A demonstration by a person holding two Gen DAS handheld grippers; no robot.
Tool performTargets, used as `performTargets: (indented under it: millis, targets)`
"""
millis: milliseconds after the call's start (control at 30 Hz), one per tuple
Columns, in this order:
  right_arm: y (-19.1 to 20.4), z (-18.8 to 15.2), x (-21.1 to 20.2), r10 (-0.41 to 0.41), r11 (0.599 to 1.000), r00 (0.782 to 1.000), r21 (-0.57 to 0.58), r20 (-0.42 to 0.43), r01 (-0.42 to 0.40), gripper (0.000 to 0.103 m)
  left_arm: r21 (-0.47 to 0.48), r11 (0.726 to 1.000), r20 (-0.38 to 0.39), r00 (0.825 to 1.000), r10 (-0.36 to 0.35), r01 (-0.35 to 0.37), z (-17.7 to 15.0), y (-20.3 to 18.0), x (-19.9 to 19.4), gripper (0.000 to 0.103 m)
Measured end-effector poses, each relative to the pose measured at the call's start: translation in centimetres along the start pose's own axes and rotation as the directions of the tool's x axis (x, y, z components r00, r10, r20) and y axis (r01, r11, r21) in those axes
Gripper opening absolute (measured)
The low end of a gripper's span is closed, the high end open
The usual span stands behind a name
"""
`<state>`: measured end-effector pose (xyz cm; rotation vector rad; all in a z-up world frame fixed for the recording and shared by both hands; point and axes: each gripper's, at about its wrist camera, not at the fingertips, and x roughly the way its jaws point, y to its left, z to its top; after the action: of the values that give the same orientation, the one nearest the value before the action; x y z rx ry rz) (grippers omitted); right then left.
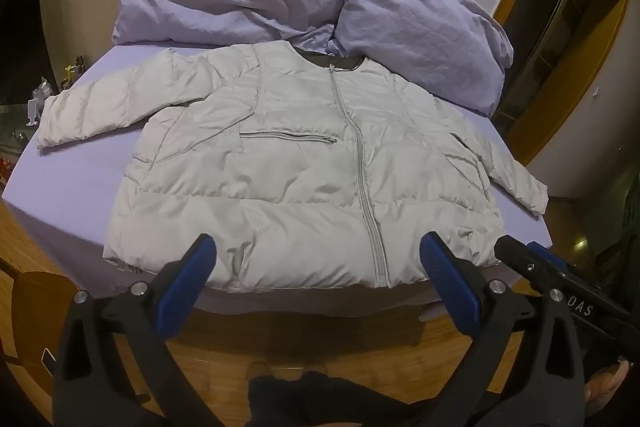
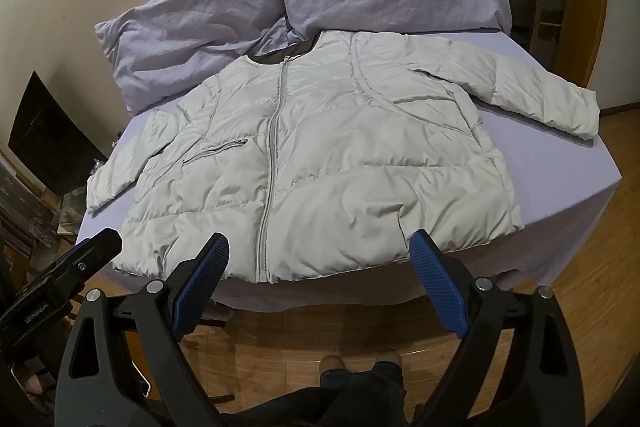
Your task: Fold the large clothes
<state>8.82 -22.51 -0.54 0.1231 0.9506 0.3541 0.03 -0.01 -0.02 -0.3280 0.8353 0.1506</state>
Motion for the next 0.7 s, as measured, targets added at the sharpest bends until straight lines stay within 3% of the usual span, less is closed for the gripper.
performTargets:
  millis: [700]
  targets:
    - [0.33,0.36,0.46,-0.004,1.000,1.000,-0.009,0.000,0.004,0.093,-0.003,1.000,-0.005,1.000,0.001,-0.001,-0.04,0.01,0.01,0.101]
